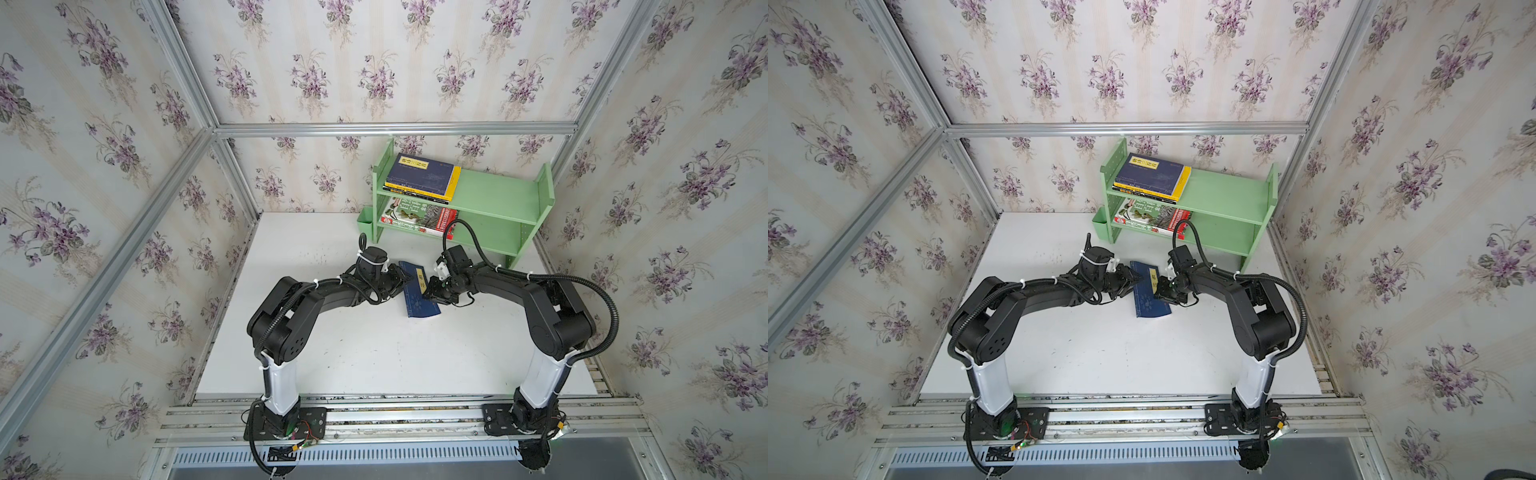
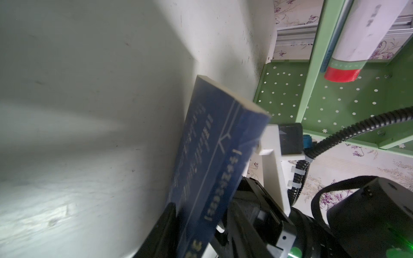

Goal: Stacking books/files
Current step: Pick up the book at the center of the table.

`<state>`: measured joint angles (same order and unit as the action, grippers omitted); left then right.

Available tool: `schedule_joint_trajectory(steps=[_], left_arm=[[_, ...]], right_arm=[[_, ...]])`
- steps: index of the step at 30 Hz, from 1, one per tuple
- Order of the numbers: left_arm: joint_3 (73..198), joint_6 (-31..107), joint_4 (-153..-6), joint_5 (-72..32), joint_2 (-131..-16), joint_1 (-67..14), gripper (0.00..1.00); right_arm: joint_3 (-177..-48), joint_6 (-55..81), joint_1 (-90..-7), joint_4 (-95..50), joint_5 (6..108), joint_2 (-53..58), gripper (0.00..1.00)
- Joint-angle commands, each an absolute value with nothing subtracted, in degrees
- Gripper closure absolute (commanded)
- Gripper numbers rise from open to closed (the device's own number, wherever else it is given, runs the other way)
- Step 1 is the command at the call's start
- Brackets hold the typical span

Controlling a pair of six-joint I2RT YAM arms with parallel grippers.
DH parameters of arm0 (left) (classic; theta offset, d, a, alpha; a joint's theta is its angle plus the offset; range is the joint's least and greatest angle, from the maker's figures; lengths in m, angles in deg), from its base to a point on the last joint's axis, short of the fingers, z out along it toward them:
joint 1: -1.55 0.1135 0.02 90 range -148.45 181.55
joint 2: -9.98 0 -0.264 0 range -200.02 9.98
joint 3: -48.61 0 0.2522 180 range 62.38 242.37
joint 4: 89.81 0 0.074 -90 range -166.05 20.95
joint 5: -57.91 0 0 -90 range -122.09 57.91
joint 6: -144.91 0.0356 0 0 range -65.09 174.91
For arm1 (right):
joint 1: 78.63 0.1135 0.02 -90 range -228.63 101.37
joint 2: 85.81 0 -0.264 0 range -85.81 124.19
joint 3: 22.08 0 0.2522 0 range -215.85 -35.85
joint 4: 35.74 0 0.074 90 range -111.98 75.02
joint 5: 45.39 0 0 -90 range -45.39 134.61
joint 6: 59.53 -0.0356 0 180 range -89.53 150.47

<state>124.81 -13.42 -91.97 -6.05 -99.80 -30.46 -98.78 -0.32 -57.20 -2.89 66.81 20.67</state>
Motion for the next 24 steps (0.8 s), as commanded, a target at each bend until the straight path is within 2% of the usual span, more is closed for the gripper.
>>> schedule_joint_trajectory(steps=[1,3,6,14,19,24], left_arm=[[125.94,-13.14,-93.63,-3.74,-100.75,-30.44,0.64],[126.18,-13.06,-93.41,-3.73,-101.06,-30.53,0.69],[126.23,-12.53,-92.30,-4.10,-101.12,-30.53,0.70],[128.00,-9.37,-87.38,-5.16,-100.90,-30.62,0.86],[130.39,-1.11,-79.07,-9.59,-95.94,-30.67,0.93],[133.66,7.59,-68.66,-13.20,-89.68,-30.70,0.97]], right_arm=[[-98.03,-0.29,-57.07,2.13,63.68,22.55,0.69],[-97.51,-0.39,-57.10,1.61,63.93,22.54,0.69],[-96.85,-0.38,-57.03,1.09,64.24,21.84,0.69],[-96.37,-0.88,-57.39,-0.80,66.86,18.66,0.68],[-96.76,-2.89,-58.46,-1.63,66.74,11.63,0.54],[-99.31,-4.87,-60.01,-0.28,64.70,2.43,0.44]])
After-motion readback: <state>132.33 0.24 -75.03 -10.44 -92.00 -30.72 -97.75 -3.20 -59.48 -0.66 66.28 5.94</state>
